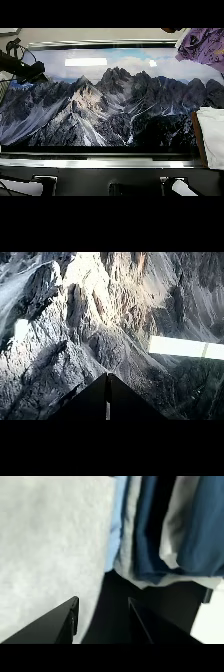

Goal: Fold the clothes and pants, and hang the long-sleeved shirts on hangers.

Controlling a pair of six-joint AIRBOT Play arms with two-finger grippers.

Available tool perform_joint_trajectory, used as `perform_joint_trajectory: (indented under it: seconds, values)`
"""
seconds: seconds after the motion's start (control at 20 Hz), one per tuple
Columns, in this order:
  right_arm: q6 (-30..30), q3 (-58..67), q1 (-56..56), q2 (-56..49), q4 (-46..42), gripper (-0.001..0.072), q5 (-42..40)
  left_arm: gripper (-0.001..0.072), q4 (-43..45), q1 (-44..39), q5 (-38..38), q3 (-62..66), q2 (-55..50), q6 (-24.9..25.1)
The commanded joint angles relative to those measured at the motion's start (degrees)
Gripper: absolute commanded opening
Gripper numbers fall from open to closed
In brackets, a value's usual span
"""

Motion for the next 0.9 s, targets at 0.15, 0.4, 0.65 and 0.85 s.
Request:
perform_joint_trajectory:
  seconds: [0.15,0.4,0.65,0.85]
  values:
    - [-17.3,8.3,5.5,0.3,32.4,0.0044,-18.3,0.0021,12.4,0.0,1.7,-4.9,7.1,4.9]
    - [-28.7,8.3,35.3,0.3,36.1,0.0044,-24.4,0.0021,12.7,-0.1,10.8,-28.9,25.4,7.0]
    - [-29.9,8.3,58.4,0.3,36.0,0.0044,-26.7,0.0022,12.8,-0.1,12.5,-42.3,37.6,8.9]
    - [-30.3,8.3,63.8,0.3,36.0,0.0046,-29.0,0.0023,12.7,-0.1,11.9,-42.4,38.0,8.6]
